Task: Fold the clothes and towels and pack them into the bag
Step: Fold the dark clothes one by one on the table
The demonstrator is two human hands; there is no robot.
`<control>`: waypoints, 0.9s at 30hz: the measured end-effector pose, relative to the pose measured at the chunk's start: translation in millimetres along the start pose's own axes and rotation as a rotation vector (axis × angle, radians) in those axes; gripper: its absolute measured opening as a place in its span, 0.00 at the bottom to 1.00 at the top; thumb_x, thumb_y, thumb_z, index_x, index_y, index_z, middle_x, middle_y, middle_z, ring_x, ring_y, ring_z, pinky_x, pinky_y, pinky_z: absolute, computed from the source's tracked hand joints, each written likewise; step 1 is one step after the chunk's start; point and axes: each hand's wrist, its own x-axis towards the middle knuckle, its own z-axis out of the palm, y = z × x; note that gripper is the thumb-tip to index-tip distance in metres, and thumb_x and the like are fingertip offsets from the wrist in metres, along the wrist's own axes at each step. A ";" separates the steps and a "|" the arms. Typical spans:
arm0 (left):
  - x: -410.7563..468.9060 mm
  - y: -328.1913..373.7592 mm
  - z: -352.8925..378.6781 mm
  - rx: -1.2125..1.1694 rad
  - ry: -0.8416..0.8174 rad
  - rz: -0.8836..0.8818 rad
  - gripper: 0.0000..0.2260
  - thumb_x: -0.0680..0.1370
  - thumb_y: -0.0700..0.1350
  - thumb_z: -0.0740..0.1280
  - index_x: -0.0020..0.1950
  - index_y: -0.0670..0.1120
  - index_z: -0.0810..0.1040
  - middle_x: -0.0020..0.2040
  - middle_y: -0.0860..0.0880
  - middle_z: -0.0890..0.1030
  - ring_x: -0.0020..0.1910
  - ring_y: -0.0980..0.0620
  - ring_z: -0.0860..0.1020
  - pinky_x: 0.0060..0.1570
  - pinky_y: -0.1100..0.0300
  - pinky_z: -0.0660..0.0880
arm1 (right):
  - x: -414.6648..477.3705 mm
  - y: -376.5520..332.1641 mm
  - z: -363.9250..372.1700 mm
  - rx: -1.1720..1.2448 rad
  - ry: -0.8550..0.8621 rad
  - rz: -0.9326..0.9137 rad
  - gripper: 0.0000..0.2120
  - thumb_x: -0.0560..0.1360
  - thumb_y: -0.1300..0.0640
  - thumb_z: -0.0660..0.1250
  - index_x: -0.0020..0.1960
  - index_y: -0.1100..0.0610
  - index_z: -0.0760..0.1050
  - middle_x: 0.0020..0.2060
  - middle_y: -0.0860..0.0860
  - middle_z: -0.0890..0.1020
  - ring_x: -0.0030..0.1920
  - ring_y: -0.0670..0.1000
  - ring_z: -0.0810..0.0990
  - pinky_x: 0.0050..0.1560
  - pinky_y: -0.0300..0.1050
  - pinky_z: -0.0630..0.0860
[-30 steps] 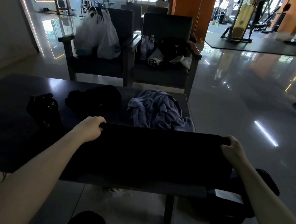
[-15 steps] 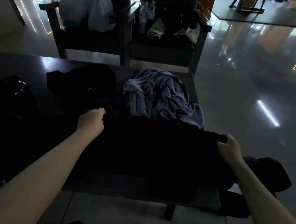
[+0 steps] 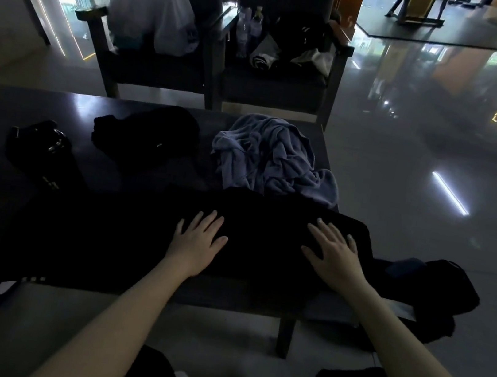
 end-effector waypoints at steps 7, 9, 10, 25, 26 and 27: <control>1.9 -4.5 6.0 0.022 0.053 -0.003 0.25 0.82 0.60 0.44 0.78 0.54 0.49 0.79 0.56 0.46 0.77 0.53 0.44 0.75 0.48 0.43 | -5.1 0.0 8.8 -0.044 -0.053 0.038 0.27 0.80 0.40 0.49 0.77 0.45 0.50 0.77 0.44 0.50 0.77 0.48 0.45 0.75 0.53 0.42; 1.0 -4.5 7.1 0.032 0.054 -0.016 0.26 0.82 0.60 0.44 0.78 0.54 0.48 0.79 0.55 0.46 0.77 0.53 0.45 0.75 0.47 0.43 | -6.1 -0.4 7.9 -0.045 -0.061 0.037 0.27 0.80 0.40 0.49 0.77 0.45 0.49 0.77 0.44 0.50 0.77 0.48 0.45 0.75 0.54 0.42; -0.3 -4.0 7.2 0.040 0.060 -0.031 0.26 0.82 0.60 0.44 0.78 0.54 0.49 0.79 0.54 0.46 0.77 0.52 0.45 0.75 0.47 0.43 | -6.1 -1.0 7.4 -0.049 -0.068 0.040 0.28 0.80 0.40 0.49 0.77 0.45 0.49 0.77 0.45 0.49 0.77 0.49 0.44 0.75 0.54 0.42; -68.7 14.4 2.2 -0.041 0.494 -0.046 0.13 0.81 0.47 0.59 0.53 0.42 0.80 0.52 0.46 0.80 0.55 0.47 0.77 0.50 0.57 0.72 | -38.8 -37.3 12.3 -0.070 -0.115 -0.034 0.27 0.80 0.40 0.50 0.77 0.44 0.50 0.77 0.45 0.48 0.77 0.51 0.44 0.74 0.59 0.42; -77.6 17.6 -2.0 -0.101 0.513 -0.105 0.13 0.80 0.46 0.59 0.42 0.43 0.79 0.40 0.47 0.79 0.42 0.49 0.78 0.37 0.60 0.69 | -40.9 -37.2 13.0 -0.068 -0.115 -0.039 0.27 0.80 0.40 0.50 0.77 0.44 0.49 0.77 0.45 0.48 0.77 0.51 0.43 0.74 0.59 0.42; -83.4 18.2 -5.0 -0.202 0.450 -0.216 0.16 0.81 0.47 0.58 0.37 0.43 0.76 0.34 0.48 0.76 0.33 0.51 0.75 0.30 0.61 0.65 | -42.0 -37.1 13.5 -0.063 -0.113 -0.038 0.28 0.80 0.39 0.50 0.77 0.44 0.49 0.77 0.45 0.48 0.77 0.51 0.43 0.74 0.58 0.42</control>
